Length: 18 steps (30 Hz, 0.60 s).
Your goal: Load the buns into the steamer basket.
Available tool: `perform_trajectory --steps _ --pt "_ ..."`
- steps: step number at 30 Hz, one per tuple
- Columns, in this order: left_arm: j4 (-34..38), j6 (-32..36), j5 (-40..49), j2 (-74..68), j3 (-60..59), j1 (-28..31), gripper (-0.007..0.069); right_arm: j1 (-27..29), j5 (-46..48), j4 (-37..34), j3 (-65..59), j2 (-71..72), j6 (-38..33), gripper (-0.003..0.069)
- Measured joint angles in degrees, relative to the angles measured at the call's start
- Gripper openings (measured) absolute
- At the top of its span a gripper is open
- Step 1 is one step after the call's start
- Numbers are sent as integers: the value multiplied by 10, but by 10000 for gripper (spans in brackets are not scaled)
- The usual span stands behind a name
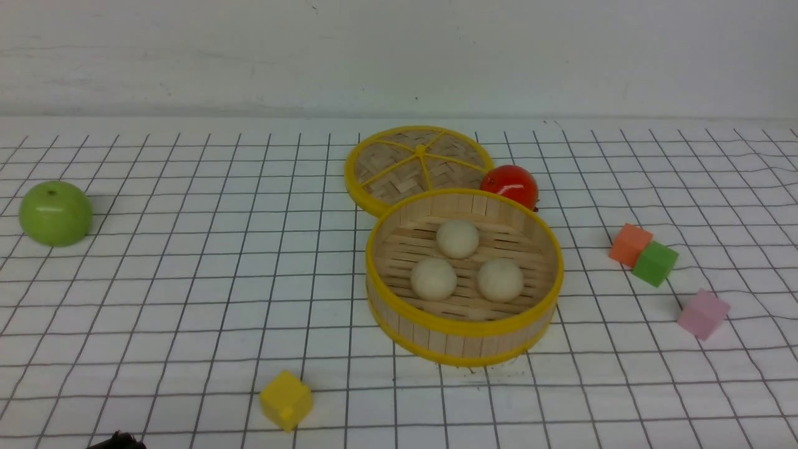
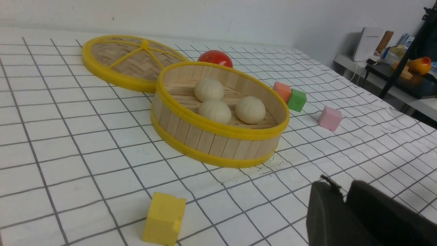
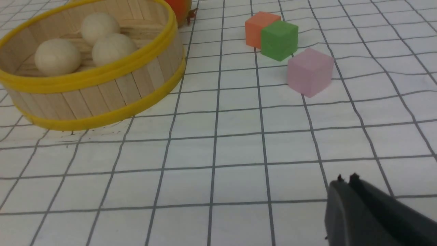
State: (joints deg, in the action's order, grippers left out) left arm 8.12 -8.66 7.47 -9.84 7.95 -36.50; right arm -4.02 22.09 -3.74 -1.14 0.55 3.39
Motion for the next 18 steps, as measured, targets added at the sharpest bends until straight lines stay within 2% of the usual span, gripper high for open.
perform_trajectory --steps 16,18 --pt "-11 6 -14 1 -4 5 91 0 0 0 0 0 0 11" --pt "-26 11 -42 11 -17 52 91 0 0 0 0 0 0 13"
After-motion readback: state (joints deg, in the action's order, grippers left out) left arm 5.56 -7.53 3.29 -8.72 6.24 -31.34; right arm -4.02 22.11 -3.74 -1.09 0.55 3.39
